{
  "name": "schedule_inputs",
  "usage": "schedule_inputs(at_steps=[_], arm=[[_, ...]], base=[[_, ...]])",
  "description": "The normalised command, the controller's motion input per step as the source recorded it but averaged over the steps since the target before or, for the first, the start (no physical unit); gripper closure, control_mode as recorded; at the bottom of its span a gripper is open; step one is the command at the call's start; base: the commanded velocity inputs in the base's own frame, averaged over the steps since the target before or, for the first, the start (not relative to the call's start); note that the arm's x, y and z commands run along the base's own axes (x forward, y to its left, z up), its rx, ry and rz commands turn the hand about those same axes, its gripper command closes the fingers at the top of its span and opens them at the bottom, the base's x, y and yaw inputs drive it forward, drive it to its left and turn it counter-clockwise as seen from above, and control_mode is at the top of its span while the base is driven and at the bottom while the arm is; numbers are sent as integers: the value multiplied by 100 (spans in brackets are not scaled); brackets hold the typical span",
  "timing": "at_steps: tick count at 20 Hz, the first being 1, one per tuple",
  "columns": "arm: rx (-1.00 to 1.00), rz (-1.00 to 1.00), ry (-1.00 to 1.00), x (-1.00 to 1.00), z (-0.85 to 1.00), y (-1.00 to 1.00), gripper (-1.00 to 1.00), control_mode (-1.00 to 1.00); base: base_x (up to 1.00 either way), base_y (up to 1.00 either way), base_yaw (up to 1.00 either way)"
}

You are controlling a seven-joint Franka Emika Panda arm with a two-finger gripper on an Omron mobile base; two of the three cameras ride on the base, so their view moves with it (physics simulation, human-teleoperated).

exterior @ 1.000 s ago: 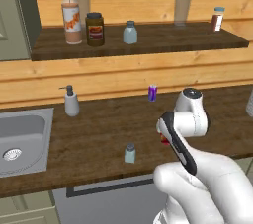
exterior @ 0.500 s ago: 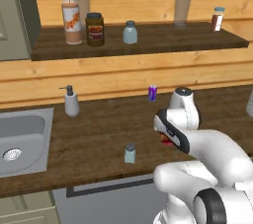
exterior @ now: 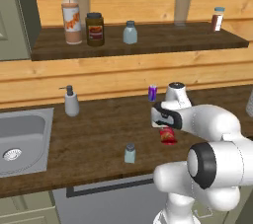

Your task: Put the shaker and condiment bottle from the counter next to their counterparts in the cabinet.

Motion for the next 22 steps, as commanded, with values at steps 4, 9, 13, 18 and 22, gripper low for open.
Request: schedule_inputs(at_steps=[4,9,13,18,22], arm=[[0,-1,10,4,-34,-5,-100,-100],[0,0,7,3,-35,-5,-100,-100],[0,-1,0,0,-49,0,-100,-100],[-3,0,0,1,-74,0,-100,-100],[-1,0,0,10,-73,0,-100,-100]], base=[[0,0,0],[0,0,0],[0,0,0],[0,0,0],[0,0,0]])
